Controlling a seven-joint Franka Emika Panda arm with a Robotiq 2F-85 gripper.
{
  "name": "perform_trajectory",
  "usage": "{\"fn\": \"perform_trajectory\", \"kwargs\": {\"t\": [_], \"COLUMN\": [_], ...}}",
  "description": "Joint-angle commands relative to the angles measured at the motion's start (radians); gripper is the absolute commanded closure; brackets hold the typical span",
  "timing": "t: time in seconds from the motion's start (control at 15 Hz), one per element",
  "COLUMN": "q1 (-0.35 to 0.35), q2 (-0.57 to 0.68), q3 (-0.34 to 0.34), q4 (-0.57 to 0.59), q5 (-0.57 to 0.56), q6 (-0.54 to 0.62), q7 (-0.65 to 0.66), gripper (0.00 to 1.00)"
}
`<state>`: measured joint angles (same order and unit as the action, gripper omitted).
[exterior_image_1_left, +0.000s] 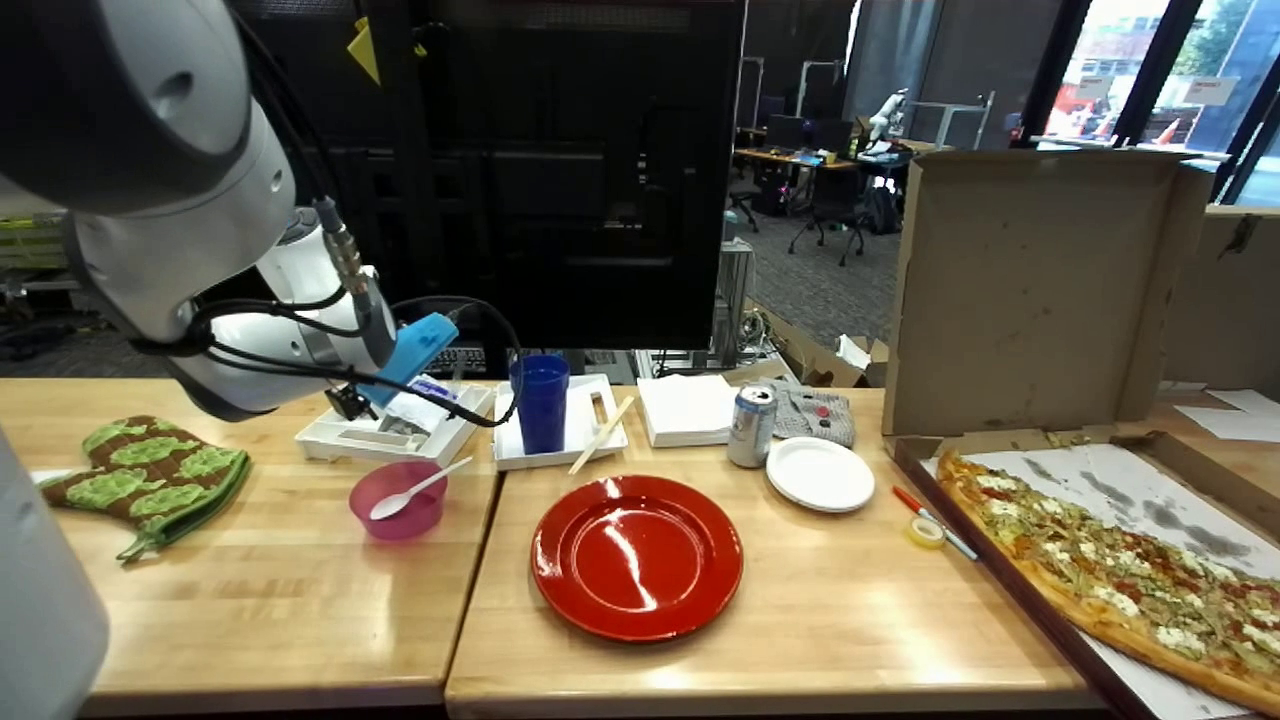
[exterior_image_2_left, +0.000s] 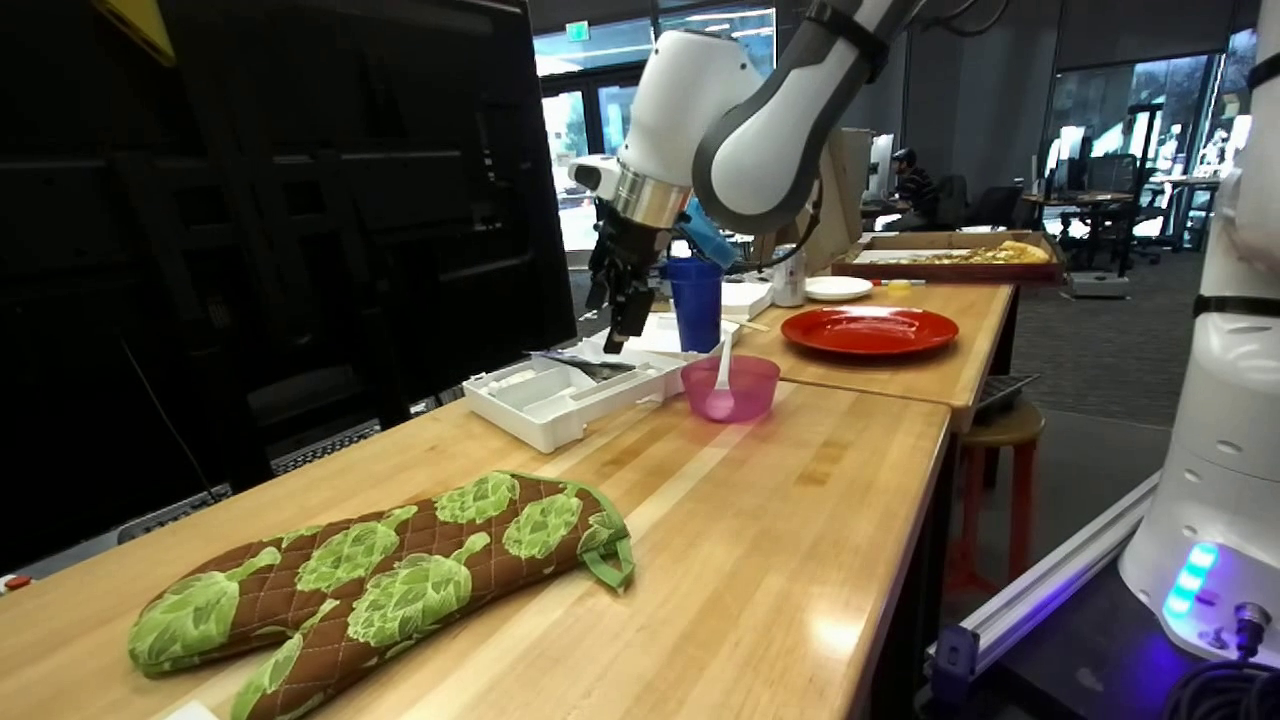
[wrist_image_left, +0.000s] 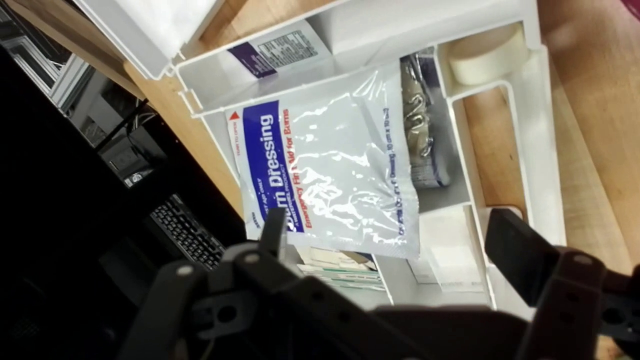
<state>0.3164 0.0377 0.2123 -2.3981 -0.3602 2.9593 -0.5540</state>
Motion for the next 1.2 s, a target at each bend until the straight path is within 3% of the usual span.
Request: {"fn": "perform_trajectory", "kwargs": {"t": [0.0, 1.13], "q1": [0.010, 0.066], "q2": [0.055, 0.177], "q3": [-0.007, -0.094], "q4": [0.043, 0.136], "q5": [-0.071, -0.285], "q6": [0.019, 0.042], "q7": [0.067, 0.312], "gripper": [0.00, 0.00]}}
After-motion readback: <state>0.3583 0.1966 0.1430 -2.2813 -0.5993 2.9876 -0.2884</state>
